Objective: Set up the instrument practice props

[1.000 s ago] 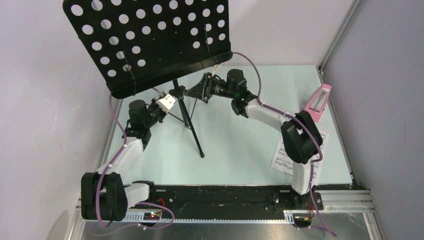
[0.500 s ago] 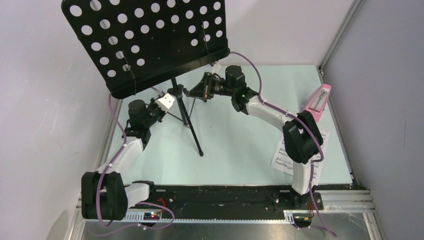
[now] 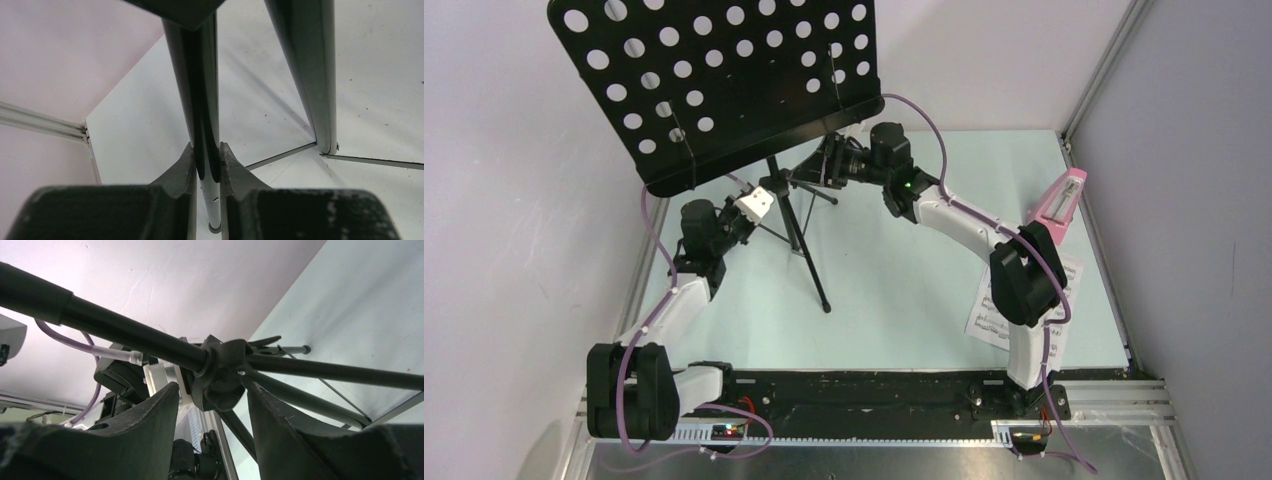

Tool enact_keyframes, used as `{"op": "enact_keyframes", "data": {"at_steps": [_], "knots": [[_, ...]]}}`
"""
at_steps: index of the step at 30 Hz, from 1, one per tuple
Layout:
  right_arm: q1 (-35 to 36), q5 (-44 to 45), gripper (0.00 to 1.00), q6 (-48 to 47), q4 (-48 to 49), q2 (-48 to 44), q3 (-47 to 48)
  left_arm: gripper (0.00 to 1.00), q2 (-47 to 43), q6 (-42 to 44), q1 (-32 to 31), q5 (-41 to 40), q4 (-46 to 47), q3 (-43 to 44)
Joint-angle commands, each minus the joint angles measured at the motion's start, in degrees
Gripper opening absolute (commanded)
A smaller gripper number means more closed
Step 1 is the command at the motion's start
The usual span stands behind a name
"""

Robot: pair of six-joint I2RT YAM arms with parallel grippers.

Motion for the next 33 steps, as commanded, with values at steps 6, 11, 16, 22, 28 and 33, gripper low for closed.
{"op": "enact_keyframes", "data": {"at_steps": [6, 11, 16, 22, 28, 33], "knots": [[0.59, 0.27, 0.47, -2.29, -2.86, 2.33, 6.29, 0.0, 1.99, 4.16, -0.75, 2.01, -4.6, -1.76], [1.42, 0.66, 0.51, -3.78, -5.21, 2.19, 6.15, 0.0, 2.17, 4.17, -0.82, 2.05, -4.6, -1.77], [1.64, 0.32, 0.45, -3.35, -4.95, 2.32, 5.91, 0.0, 2.23, 4.01, -0.8, 2.22, -4.57, -1.66], [1.47, 0.14, 0.19, -0.81, -5.0, 2.45, 6.57, 0.0, 2.25, 4.16, -0.83, 2.22, -4.56, -1.75], [-0.01, -2.09, 0.01, 12.48, -6.85, 3.71, 9.41, 0.0, 2.36, 4.35, -0.81, 2.03, -4.59, -1.91], [-1.47, -6.45, 0.0, 27.69, -14.78, 6.43, 16.03, 0.0, 2.62, 4.51, -0.76, 1.97, -4.6, -1.93]]}}
